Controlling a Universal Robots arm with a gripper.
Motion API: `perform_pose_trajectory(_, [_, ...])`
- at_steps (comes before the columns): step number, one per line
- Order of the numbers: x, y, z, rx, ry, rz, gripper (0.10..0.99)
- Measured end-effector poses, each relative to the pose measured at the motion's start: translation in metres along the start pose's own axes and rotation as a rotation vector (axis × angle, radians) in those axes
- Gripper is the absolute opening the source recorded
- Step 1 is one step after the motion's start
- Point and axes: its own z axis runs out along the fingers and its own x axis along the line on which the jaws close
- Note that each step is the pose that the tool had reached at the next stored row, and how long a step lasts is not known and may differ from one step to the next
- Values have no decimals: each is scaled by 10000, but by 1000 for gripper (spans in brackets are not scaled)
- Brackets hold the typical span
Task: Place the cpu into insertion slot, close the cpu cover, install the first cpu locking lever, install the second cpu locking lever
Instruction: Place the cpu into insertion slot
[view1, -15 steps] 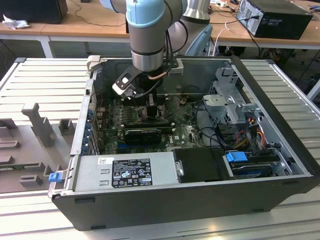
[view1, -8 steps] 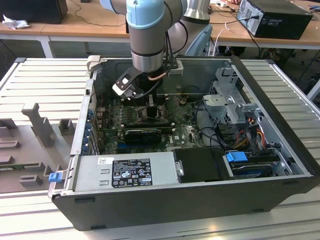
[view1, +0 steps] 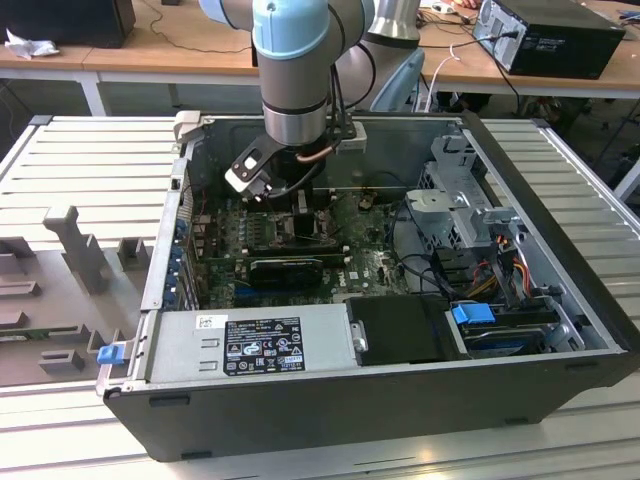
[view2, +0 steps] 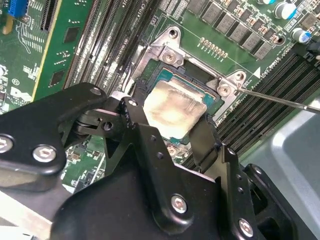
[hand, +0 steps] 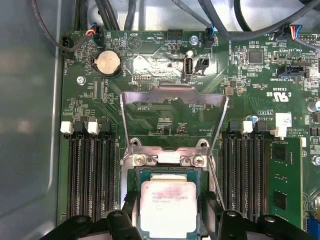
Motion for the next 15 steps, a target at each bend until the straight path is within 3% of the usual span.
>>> perform_pose_trajectory(3, [0,1,-20,1,40,4,616])
perform_pose_trajectory(13, [2,10,-126,24,41,5,604])
perform_pose_trajectory(15, [3,11,-137,33,42,6,471])
